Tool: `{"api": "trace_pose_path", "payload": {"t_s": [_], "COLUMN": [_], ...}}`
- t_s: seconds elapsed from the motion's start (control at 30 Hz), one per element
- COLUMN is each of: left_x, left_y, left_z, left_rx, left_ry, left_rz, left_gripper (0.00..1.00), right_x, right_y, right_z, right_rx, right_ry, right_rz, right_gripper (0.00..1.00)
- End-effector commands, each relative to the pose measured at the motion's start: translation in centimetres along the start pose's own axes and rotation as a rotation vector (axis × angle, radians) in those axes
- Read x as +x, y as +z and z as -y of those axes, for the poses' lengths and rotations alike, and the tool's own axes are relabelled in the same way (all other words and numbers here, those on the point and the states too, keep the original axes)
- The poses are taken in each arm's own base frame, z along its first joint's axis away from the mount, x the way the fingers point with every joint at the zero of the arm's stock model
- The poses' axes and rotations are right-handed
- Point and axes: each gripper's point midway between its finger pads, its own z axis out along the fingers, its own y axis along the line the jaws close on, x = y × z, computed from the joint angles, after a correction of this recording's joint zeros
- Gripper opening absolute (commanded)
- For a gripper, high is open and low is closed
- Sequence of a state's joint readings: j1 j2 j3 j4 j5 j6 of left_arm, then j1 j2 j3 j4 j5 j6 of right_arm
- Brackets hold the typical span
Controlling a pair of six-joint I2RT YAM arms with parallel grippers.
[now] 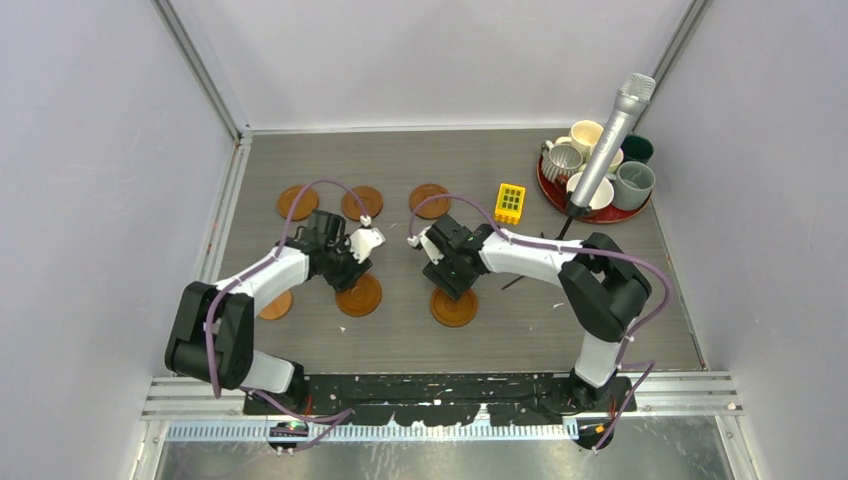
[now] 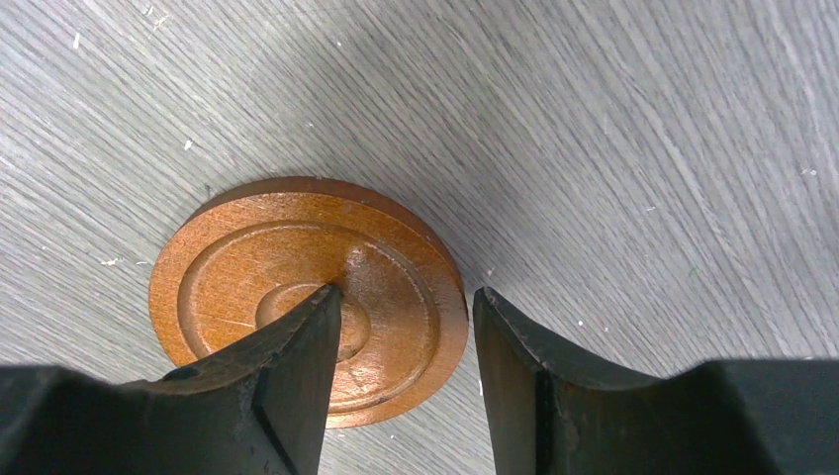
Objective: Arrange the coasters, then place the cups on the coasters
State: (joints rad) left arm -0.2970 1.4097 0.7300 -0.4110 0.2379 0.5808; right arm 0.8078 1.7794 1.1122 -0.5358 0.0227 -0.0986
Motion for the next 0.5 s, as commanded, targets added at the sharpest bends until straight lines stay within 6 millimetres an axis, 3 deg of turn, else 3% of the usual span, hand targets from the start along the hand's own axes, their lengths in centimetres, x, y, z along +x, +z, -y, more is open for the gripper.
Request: {"api": "trace_pose_path", "payload": {"t_s": [0.0, 0.47], "left_x": [-1.3, -1.1], "left_y": [-0.5, -0.7], "left_z": [-1.2, -1.4], "left_rx": [-0.002, 0.02], "left_ry": [-0.022, -0.041], "left_rz": [0.036, 0.043], "left_gripper": [0.46, 0.46], "right_x": [-2.8, -6.1], "right_y": [2.0, 3.4], "right_z": [1.4, 2.0], "right_rx": [0.075, 0.104], "right_ry": [0.041, 0.111], "right_rz": [0.057, 0.094], "right_gripper": [0.56, 0.54]}}
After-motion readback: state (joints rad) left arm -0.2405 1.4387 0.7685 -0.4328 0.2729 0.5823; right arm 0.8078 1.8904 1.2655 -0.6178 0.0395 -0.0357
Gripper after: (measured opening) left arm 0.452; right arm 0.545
